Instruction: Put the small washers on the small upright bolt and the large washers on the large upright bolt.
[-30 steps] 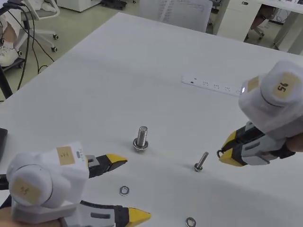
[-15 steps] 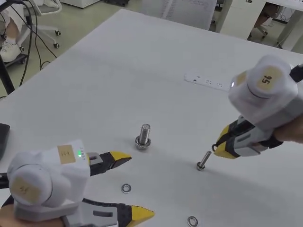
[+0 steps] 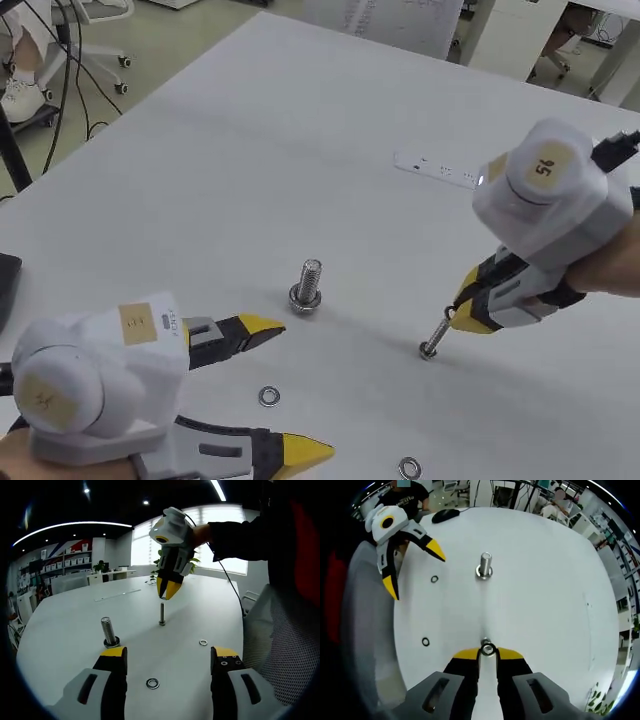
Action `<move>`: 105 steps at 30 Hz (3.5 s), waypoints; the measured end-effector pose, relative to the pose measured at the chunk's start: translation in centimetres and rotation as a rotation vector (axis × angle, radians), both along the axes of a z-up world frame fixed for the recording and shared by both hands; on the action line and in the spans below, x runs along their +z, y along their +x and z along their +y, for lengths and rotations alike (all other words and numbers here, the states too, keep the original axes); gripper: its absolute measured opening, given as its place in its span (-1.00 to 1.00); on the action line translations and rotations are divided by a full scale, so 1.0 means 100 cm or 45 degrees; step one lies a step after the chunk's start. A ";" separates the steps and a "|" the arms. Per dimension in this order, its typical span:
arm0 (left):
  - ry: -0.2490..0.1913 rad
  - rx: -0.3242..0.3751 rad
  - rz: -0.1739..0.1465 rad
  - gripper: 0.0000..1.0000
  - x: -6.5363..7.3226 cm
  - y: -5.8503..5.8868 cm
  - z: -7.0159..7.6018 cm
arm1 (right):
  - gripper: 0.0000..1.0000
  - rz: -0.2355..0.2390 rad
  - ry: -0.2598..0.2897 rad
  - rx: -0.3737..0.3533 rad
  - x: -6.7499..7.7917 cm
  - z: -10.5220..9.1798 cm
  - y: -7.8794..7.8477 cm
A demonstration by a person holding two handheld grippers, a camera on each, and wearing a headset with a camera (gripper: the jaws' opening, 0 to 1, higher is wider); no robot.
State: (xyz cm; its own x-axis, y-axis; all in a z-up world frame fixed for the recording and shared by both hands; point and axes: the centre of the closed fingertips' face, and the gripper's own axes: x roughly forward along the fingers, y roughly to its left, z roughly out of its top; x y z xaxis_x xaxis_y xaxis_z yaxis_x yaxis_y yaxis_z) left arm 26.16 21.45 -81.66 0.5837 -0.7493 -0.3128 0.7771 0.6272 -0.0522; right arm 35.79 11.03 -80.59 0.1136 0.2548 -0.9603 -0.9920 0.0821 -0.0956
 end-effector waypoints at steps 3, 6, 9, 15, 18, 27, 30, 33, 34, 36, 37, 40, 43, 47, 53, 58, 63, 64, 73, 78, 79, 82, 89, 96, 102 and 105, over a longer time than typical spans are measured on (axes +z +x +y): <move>-0.005 -0.004 -0.002 0.34 0.000 -0.001 0.000 | -0.72 0.008 -0.010 0.003 -0.002 0.000 -0.001; -0.008 -0.005 -0.003 0.34 0.000 -0.001 0.000 | -0.72 0.012 -0.017 0.005 -0.005 -0.001 0.000; -0.010 -0.005 -0.005 0.34 0.000 -0.002 0.000 | -0.72 0.018 -0.021 0.007 -0.006 0.000 0.001; -0.015 -0.006 0.002 0.34 -0.001 -0.003 0.001 | -0.72 0.030 -0.036 0.018 -0.010 0.001 -0.002; -0.015 -0.007 0.010 0.33 -0.002 -0.004 0.001 | -0.72 0.036 -0.042 0.020 -0.012 0.000 -0.001; -0.009 -0.003 0.017 0.32 -0.001 -0.004 0.003 | -0.72 0.050 -0.056 0.024 -0.018 0.001 -0.001; -0.010 -0.003 0.017 0.31 -0.001 -0.005 0.003 | -0.72 0.060 -0.059 0.026 -0.021 0.003 -0.002; -0.009 0.000 0.016 0.31 -0.001 -0.004 0.004 | -0.72 0.068 -0.066 0.025 -0.026 0.004 -0.002; -0.009 0.000 0.017 0.31 -0.001 -0.004 0.004 | -0.72 0.070 -0.069 0.025 -0.029 0.003 -0.001; -0.008 0.002 0.016 0.30 -0.001 -0.004 0.004 | -0.72 0.074 -0.070 0.024 -0.033 0.003 -0.001; -0.007 0.003 0.017 0.30 -0.001 -0.004 0.004 | -0.72 0.077 -0.071 0.021 -0.035 0.003 -0.001; -0.007 0.003 0.018 0.30 -0.001 -0.004 0.004 | -0.72 0.088 -0.080 0.021 -0.041 0.003 -0.001; -0.005 0.006 0.019 0.29 -0.002 -0.004 0.005 | -0.72 0.099 -0.081 0.014 -0.047 0.003 -0.001; -0.004 0.008 0.022 0.29 -0.002 -0.004 0.005 | -0.72 0.107 -0.084 0.014 -0.053 0.003 -0.003; -0.001 0.007 0.024 0.28 -0.003 -0.005 0.005 | -0.72 0.111 -0.085 0.008 -0.058 0.003 -0.004; -0.001 0.009 0.026 0.27 -0.003 -0.005 0.006 | -0.72 0.112 -0.085 0.008 -0.063 0.003 -0.003; 0.003 0.008 0.029 0.26 -0.004 -0.005 0.006 | -0.72 0.110 -0.074 0.004 -0.064 0.003 -0.001; 0.003 0.006 0.028 0.26 -0.004 -0.005 0.006 | -0.71 0.109 -0.073 0.005 -0.064 0.003 -0.001; 0.001 0.004 0.030 0.25 -0.004 -0.006 0.006 | -0.65 0.092 -0.064 -0.002 -0.064 0.002 0.001; 0.004 0.002 0.031 0.25 -0.004 -0.006 0.005 | -0.64 0.084 -0.062 -0.021 -0.063 -0.005 0.002; 0.003 0.000 0.031 0.24 -0.004 -0.006 0.005 | -0.64 0.084 -0.064 -0.025 -0.063 -0.006 0.002; 0.004 -0.001 0.031 0.25 -0.004 -0.007 0.005 | -0.64 0.087 -0.070 -0.032 -0.063 -0.011 -0.001; 0.007 -0.004 0.033 0.25 -0.004 -0.007 0.004 | -0.63 0.086 -0.059 -0.043 -0.059 -0.017 -0.009; 0.012 -0.007 0.028 0.24 -0.002 -0.008 0.003 | -0.63 0.082 -0.031 -0.043 -0.052 -0.014 -0.022; 0.012 -0.008 0.020 0.23 0.001 -0.008 0.003 | -0.63 0.099 0.004 -0.019 -0.045 -0.006 -0.045; 0.016 -0.010 0.015 0.23 0.002 -0.008 0.002 | -0.63 0.102 0.003 0.008 -0.045 -0.004 -0.057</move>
